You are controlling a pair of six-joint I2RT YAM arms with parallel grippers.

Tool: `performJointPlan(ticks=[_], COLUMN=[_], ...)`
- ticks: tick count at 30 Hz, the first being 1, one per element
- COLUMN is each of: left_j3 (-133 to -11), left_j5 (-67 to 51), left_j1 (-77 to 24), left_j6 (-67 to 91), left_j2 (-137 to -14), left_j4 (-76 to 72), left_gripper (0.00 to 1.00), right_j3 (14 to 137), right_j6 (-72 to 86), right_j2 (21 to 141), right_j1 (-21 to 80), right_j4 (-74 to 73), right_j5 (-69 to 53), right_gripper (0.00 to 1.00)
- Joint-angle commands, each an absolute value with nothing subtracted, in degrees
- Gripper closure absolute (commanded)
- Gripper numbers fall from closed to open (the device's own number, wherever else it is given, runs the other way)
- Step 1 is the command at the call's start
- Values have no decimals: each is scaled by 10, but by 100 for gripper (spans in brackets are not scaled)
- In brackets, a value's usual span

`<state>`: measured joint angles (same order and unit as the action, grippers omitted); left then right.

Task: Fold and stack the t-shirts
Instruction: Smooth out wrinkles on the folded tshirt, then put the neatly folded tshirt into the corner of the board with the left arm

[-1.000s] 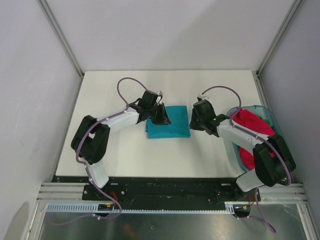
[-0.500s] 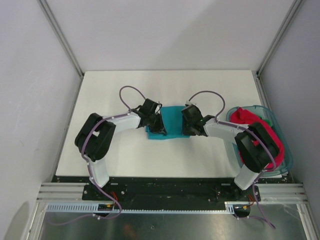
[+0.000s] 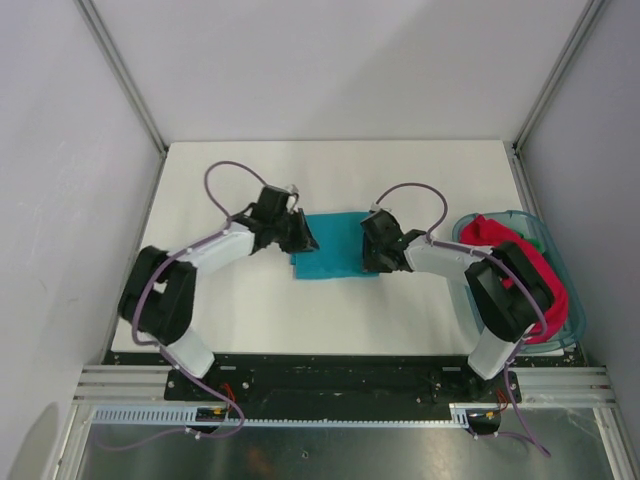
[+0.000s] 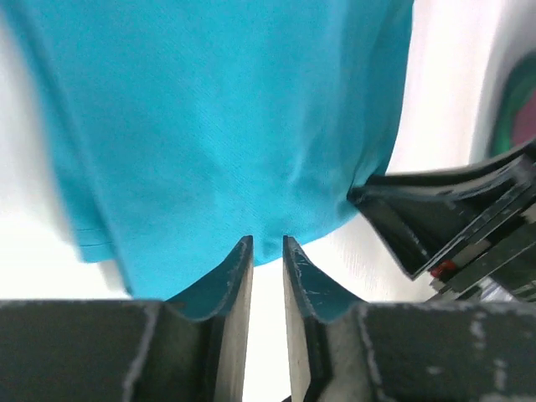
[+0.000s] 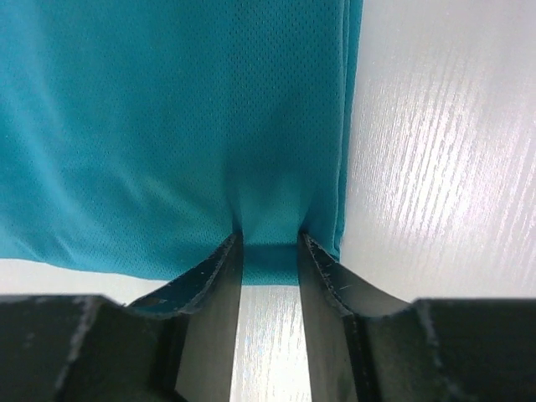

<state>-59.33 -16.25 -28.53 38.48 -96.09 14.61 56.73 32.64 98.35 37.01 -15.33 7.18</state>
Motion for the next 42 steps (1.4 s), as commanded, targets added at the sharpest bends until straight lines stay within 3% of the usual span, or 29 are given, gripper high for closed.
performJointPlan(ticks=[1,15,36,42], left_j3=[-594,-714,-816,-812], left_j5=[-130,-186,-104,-119], left_j1=[-216,-162,-165,-176], left_j6=[354,306,251,259], left_j2=[-910,-1073,-1184,-1184], left_j4=[161,181,258,258], left_gripper=[72,55,60,67], right_j3=[593,606,601,599], right_j6=[333,330,327,329], right_j2=[940,832,789,789], right_j1=[372,351,352,353], right_j4=[-176,-228,-254,-253], right_j5=[71,78,85,86], right_gripper=[60,51,51,51])
